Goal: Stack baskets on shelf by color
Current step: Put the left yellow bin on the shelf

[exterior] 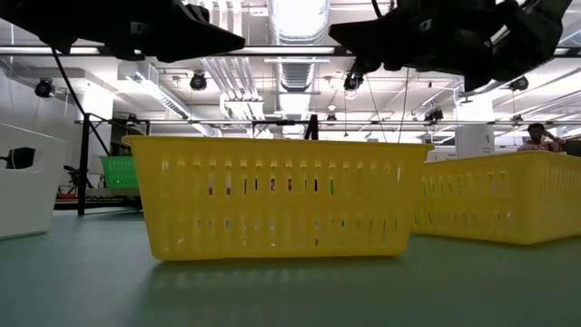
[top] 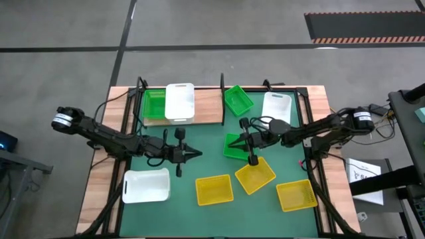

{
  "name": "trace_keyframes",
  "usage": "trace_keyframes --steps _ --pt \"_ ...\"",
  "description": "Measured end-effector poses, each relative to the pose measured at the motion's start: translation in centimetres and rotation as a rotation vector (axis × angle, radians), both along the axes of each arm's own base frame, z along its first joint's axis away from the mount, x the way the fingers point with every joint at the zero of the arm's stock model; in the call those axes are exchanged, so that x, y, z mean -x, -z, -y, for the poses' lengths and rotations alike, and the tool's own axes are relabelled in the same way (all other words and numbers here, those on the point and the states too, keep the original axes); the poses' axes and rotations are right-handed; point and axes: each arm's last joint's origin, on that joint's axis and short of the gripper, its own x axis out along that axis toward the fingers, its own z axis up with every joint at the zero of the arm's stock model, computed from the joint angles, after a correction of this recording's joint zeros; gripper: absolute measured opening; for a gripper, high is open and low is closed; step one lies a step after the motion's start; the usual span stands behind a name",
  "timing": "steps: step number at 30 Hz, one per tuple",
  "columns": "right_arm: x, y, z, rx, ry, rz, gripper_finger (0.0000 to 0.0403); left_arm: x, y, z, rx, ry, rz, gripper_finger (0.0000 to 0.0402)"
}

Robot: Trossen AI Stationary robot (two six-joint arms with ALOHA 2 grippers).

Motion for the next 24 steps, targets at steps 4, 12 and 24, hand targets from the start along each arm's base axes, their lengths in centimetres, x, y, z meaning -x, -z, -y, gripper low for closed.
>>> trace_keyframes --steps 4,12,24 --pt "-0.7 -0.5 -0.2 0.015 -0.005 -0.037 0.0015 0.0 0.0 -0.1 0.0 -0.04 0.0 0.0003" --pt "-2.8 -2.4 -1.4 0.064 -0.052 -0.221 0.0093 0.2 -0.2 -0.4 -0.024 -0.112 0.012 0.0003" --pt "-5.0 -6.1 -2.1 -0.082 -0.009 -0.878 0.0161 3.2 -3.1 -1.8 -0.24 -0.368 0.045 0.0003"
